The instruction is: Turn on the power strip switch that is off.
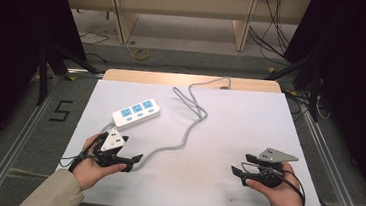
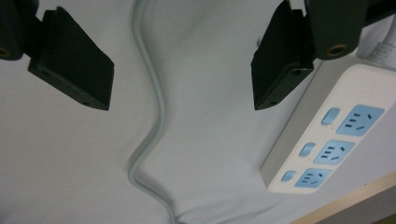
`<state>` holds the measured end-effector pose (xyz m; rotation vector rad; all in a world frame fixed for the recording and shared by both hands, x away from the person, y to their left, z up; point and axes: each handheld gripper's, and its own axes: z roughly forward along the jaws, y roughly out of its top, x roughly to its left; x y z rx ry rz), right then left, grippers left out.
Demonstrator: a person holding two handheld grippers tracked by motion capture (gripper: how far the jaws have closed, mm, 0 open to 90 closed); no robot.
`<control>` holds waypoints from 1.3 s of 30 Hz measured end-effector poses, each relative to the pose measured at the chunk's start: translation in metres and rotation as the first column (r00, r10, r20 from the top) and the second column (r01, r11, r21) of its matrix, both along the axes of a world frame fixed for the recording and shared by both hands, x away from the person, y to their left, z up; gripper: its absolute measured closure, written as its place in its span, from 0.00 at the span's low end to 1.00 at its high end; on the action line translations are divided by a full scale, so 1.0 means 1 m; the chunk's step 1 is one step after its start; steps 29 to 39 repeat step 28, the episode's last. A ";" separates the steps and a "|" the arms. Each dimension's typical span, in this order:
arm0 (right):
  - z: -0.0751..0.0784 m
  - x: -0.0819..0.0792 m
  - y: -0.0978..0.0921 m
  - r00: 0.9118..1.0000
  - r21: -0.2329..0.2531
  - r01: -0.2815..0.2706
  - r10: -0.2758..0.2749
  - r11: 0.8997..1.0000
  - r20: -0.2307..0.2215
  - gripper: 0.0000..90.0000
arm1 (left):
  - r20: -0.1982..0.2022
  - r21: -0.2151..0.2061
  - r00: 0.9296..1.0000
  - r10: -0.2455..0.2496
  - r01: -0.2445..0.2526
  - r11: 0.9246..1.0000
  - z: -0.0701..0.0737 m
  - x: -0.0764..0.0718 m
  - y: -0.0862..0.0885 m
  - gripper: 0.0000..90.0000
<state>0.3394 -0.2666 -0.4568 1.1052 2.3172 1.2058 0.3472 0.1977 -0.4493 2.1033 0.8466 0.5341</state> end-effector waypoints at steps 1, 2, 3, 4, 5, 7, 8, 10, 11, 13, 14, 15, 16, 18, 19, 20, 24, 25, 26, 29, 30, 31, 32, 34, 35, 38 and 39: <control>0.000 0.000 0.000 1.000 0.000 -0.001 0.001 1.000 -0.001 0.32 | -0.005 0.004 1.000 0.001 -0.001 1.000 -0.001 -0.002 0.002 0.23; 0.000 0.000 0.000 1.000 0.000 0.000 0.000 1.000 -0.002 0.32 | -0.007 0.004 1.000 0.003 -0.003 1.000 -0.003 -0.003 0.003 0.23; 0.000 0.000 0.000 1.000 0.001 -0.002 0.002 1.000 0.000 0.32 | -0.010 0.009 1.000 0.002 -0.002 1.000 -0.003 -0.004 0.005 0.22; 0.000 0.000 0.001 1.000 0.001 -0.002 0.002 1.000 -0.001 0.32 | -0.011 0.008 1.000 0.005 -0.005 1.000 -0.003 -0.005 0.007 0.22; 0.000 0.000 0.001 1.000 0.001 -0.002 0.002 1.000 0.000 0.31 | -0.010 0.003 1.000 0.011 -0.011 1.000 -0.004 -0.006 0.008 0.22; 0.000 -0.001 0.001 1.000 0.002 -0.001 0.001 1.000 -0.002 0.31 | -0.015 0.002 1.000 0.017 -0.017 1.000 -0.005 -0.007 0.012 0.22; 0.000 -0.001 0.000 1.000 0.001 -0.001 0.001 1.000 -0.003 0.31 | -0.020 0.004 1.000 0.016 -0.016 1.000 -0.006 -0.008 0.013 0.22; 0.000 0.000 0.000 1.000 0.000 -0.001 0.001 1.000 -0.003 0.32 | -0.020 0.008 1.000 0.020 -0.020 1.000 -0.008 -0.009 0.015 0.22; 0.000 0.000 0.000 1.000 0.000 -0.002 0.002 1.000 -0.003 0.31 | -0.019 0.008 1.000 0.022 -0.021 1.000 -0.008 -0.010 0.015 0.22; 0.000 -0.001 0.000 1.000 0.002 -0.003 0.003 1.000 -0.001 0.31 | -0.019 0.008 1.000 0.021 -0.021 1.000 -0.008 -0.009 0.016 0.22; 0.000 0.000 0.000 1.000 0.001 -0.003 0.003 1.000 -0.001 0.32 | -0.018 0.006 1.000 0.020 -0.020 1.000 -0.008 -0.009 0.015 0.22; 0.000 0.000 0.000 1.000 0.000 -0.006 0.006 1.000 0.000 0.31 | -0.018 0.006 1.000 0.019 -0.019 1.000 -0.008 -0.009 0.014 0.22; 0.000 0.000 0.000 1.000 -0.001 -0.005 0.005 1.000 -0.001 0.31 | -0.014 0.009 1.000 0.015 -0.015 1.000 -0.007 -0.009 0.013 0.22; 0.000 0.000 0.000 1.000 0.001 -0.002 0.002 1.000 0.001 0.31 | -0.012 0.011 1.000 0.008 -0.008 1.000 -0.007 -0.009 0.011 0.22; 0.000 0.000 0.000 1.000 0.000 -0.001 0.001 1.000 0.001 0.31 | -0.007 0.016 1.000 0.004 -0.004 1.000 -0.007 -0.009 0.011 0.22; 0.000 0.000 0.000 1.000 0.000 0.001 -0.001 1.000 0.001 0.31 | -0.005 0.020 1.000 0.004 -0.004 1.000 -0.007 -0.009 0.010 0.22; 0.000 0.000 0.000 1.000 0.000 0.002 -0.002 1.000 0.002 0.31 | -0.008 0.015 1.000 0.008 -0.008 1.000 -0.007 -0.009 0.011 0.22; 0.000 -0.001 0.000 1.000 0.000 0.002 -0.002 1.000 0.003 0.31 | -0.008 0.014 1.000 0.008 -0.008 1.000 -0.007 -0.009 0.011 0.22; 0.000 -0.001 0.000 1.000 0.001 0.002 -0.002 1.000 0.005 0.31 | -0.008 0.013 1.000 0.006 -0.006 1.000 -0.007 -0.009 0.011 0.22; 0.000 -0.001 0.000 1.000 0.001 0.001 -0.001 1.000 0.005 0.31 | -0.010 0.010 1.000 0.006 -0.006 1.000 -0.006 -0.009 0.010 0.22; 0.000 -0.001 0.000 1.000 0.001 0.001 -0.001 1.000 0.005 0.31 | -0.010 0.010 1.000 0.006 -0.006 1.000 -0.006 -0.009 0.010 0.22; 0.000 -0.001 0.000 1.000 0.001 0.001 -0.001 1.000 0.005 0.31 | -0.010 0.010 1.000 0.006 -0.006 1.000 -0.006 -0.009 0.010 0.22; 0.000 -0.001 0.000 1.000 0.001 0.001 -0.001 1.000 0.005 0.31 | -0.010 0.010 1.000 0.006 -0.006 1.000 -0.006 -0.009 0.010 0.22; 0.000 -0.001 0.000 1.000 0.001 0.001 -0.001 1.000 0.005 0.31 | -0.010 0.010 1.000 0.006 -0.006 1.000 -0.006 -0.009 0.010 0.22; 0.000 -0.001 0.000 1.000 0.001 0.001 -0.001 1.000 0.005 0.31 | -0.010 0.010 1.000 0.006 -0.006 1.000 -0.006 -0.009 0.010 0.22; 0.000 -0.001 0.000 1.000 0.001 0.001 -0.001 1.000 0.005 0.31 | -0.010 0.010 1.000 0.006 -0.006 1.000 -0.006 -0.009 0.010 0.22; 0.000 -0.001 0.000 1.000 0.001 0.001 -0.001 1.000 0.005 0.31 | -0.010 0.010 1.000 0.006 -0.006 1.000 -0.006 -0.009 0.010 0.22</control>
